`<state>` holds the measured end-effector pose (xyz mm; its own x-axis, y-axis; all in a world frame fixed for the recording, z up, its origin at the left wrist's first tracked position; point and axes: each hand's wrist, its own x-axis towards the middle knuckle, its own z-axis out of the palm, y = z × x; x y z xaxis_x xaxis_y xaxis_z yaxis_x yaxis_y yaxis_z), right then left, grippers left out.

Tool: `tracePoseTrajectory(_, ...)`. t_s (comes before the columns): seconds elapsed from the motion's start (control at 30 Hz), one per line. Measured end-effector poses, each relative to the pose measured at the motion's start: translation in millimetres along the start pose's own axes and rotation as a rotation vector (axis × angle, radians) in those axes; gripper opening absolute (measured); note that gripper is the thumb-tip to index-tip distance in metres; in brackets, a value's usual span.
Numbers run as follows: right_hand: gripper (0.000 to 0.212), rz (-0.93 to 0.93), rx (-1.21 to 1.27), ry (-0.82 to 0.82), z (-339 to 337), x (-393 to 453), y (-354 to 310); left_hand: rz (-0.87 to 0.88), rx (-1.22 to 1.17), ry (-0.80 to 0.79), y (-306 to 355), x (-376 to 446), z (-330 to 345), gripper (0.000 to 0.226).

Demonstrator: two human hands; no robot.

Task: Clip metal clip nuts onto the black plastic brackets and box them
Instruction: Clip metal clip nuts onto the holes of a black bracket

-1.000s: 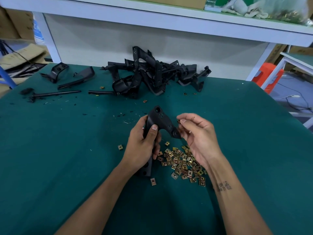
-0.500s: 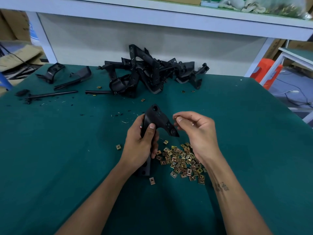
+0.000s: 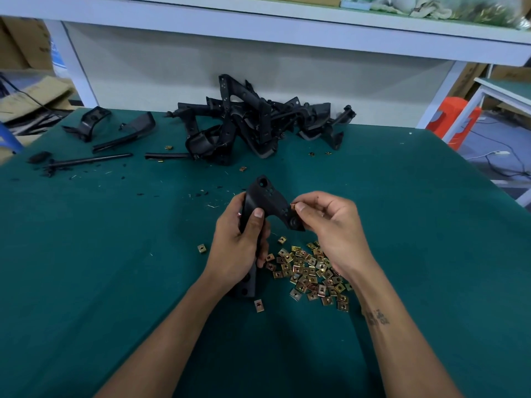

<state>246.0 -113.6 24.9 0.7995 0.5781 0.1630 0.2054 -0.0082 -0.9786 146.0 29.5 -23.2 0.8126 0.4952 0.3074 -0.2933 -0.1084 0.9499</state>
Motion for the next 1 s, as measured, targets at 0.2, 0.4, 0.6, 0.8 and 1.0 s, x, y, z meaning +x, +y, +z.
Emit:
tracePoseTrajectory(0.2,0.031,0.093,0.074,-0.028,6.3,-1.9,-4.7,0.015,0.005,-0.009,0.7,-0.8,1.7,0.011)
tracePoseTrajectory(0.4,0.025,0.143,0.139,-0.025,8.3,-2.9,-8.5,0.023,0.018,-0.013,0.2,-0.8,1.5,0.009)
tracePoseTrajectory(0.6,0.026,0.062,-0.043,0.020,6.8,-4.4,-9.2,0.052,0.036,-0.026,1.6,-1.3,1.8,0.010)
tracePoseTrajectory(0.8,0.024,0.012,-0.113,-0.022,5.2,-7.2,-12.9,0.048,0.018,-0.024,1.5,-1.3,2.0,0.013)
tracePoseTrajectory(1.0,0.022,-0.066,-0.288,-0.055,-2.5,-8.2,-18.2,0.042,0.023,-0.034,3.7,-1.9,3.2,0.015)
